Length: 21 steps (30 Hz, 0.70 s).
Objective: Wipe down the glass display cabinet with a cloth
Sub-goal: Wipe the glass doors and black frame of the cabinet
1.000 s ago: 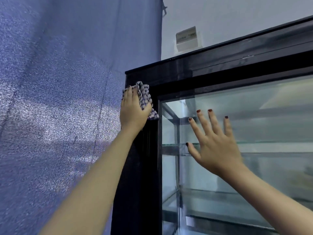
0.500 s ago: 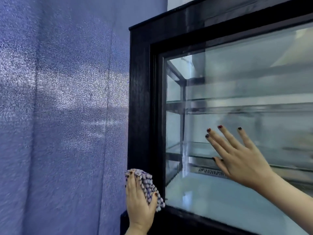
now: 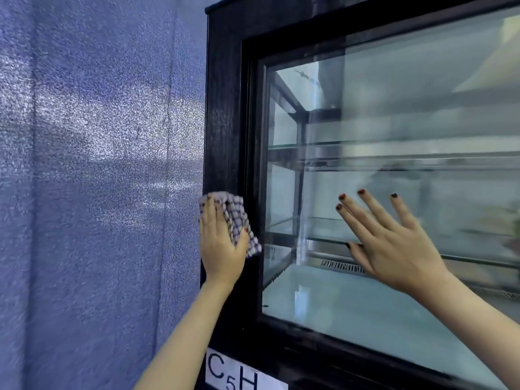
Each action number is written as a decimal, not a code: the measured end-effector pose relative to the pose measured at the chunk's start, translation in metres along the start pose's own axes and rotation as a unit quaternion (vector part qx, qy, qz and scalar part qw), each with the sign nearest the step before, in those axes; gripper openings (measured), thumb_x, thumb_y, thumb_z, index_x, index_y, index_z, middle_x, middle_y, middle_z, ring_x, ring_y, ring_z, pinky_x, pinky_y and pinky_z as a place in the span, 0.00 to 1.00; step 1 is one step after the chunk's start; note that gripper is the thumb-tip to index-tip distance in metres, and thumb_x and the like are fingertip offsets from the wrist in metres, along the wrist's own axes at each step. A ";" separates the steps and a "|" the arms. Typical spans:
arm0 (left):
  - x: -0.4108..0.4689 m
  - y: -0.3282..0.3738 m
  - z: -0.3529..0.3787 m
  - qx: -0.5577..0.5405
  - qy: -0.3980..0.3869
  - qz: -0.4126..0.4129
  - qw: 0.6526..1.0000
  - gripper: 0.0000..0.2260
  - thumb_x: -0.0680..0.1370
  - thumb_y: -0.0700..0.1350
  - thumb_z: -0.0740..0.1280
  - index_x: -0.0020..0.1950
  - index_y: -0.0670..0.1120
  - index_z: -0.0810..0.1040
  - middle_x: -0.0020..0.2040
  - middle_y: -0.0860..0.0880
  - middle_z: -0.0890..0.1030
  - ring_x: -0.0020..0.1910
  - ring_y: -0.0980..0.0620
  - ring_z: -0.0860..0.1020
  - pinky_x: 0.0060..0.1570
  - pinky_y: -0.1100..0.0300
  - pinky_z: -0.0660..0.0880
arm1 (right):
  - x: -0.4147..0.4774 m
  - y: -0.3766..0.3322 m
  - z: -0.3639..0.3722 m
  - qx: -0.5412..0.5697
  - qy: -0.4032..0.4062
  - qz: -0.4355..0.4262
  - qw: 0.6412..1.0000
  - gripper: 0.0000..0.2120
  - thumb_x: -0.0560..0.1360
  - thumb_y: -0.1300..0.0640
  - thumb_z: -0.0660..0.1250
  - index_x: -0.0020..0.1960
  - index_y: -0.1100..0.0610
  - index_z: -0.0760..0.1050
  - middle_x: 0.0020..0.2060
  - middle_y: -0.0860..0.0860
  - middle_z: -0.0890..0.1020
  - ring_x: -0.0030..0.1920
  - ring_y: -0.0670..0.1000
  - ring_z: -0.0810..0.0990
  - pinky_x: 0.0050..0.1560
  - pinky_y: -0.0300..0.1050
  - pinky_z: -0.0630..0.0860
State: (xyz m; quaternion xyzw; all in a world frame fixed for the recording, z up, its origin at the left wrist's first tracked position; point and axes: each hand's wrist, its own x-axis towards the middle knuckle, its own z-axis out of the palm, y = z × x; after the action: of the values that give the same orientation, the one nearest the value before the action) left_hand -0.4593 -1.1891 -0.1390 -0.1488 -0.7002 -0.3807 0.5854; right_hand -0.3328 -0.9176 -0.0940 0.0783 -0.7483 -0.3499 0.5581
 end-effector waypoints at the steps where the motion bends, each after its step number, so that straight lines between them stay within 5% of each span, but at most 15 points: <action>1: -0.026 -0.008 -0.001 0.002 -0.013 -0.010 1.000 0.34 0.73 0.51 0.58 0.74 0.35 0.57 0.74 0.37 0.59 0.73 0.42 0.56 0.72 0.48 0.52 | 0.000 0.000 0.000 -0.003 0.002 0.000 1.000 0.27 0.79 0.46 0.48 0.73 0.59 0.63 0.74 0.53 0.61 0.74 0.58 0.59 0.71 0.62 0.55; 8: -0.184 -0.016 -0.002 0.017 -0.063 -0.143 0.988 0.37 0.70 0.43 0.66 0.75 0.40 0.53 0.73 0.35 0.60 0.72 0.38 0.57 0.70 0.40 0.57 | -0.004 0.004 -0.003 -0.006 0.000 -0.026 1.000 0.26 0.78 0.48 0.51 0.72 0.59 0.66 0.73 0.54 0.65 0.73 0.59 0.62 0.68 0.63 0.59; 11: -0.187 0.014 0.005 0.006 -0.123 -0.080 0.989 0.34 0.69 0.43 0.71 0.72 0.35 0.62 0.72 0.36 0.63 0.73 0.49 0.54 0.70 0.55 0.49 | -0.023 0.014 -0.005 -0.006 0.006 -0.033 0.999 0.25 0.79 0.49 0.50 0.72 0.58 0.66 0.72 0.53 0.66 0.72 0.58 0.64 0.68 0.63 0.60; 15: -0.200 0.049 0.009 -0.009 -0.208 0.029 0.978 0.34 0.75 0.52 0.61 0.76 0.41 0.54 0.76 0.46 0.57 0.75 0.53 0.52 0.71 0.61 0.53 | -0.059 0.028 -0.008 -0.007 0.019 -0.012 1.000 0.25 0.79 0.49 0.52 0.73 0.58 0.64 0.73 0.53 0.65 0.72 0.58 0.63 0.68 0.65 0.60; 21: -0.185 0.005 0.001 0.024 -0.227 -0.025 0.973 0.34 0.78 0.53 0.58 0.76 0.45 0.43 0.76 0.54 0.44 0.76 0.51 0.50 0.73 0.63 0.48 | -0.063 0.028 -0.014 -0.010 -0.010 -0.002 1.000 0.27 0.77 0.47 0.53 0.74 0.57 0.63 0.73 0.52 0.63 0.73 0.58 0.61 0.69 0.66 0.59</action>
State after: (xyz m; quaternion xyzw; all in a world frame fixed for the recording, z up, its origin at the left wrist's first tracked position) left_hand -0.4067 -1.1406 -0.3096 -0.1998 -0.8274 -0.3343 0.4047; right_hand -0.2895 -0.8710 -0.1245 0.0706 -0.7499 -0.3594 0.5509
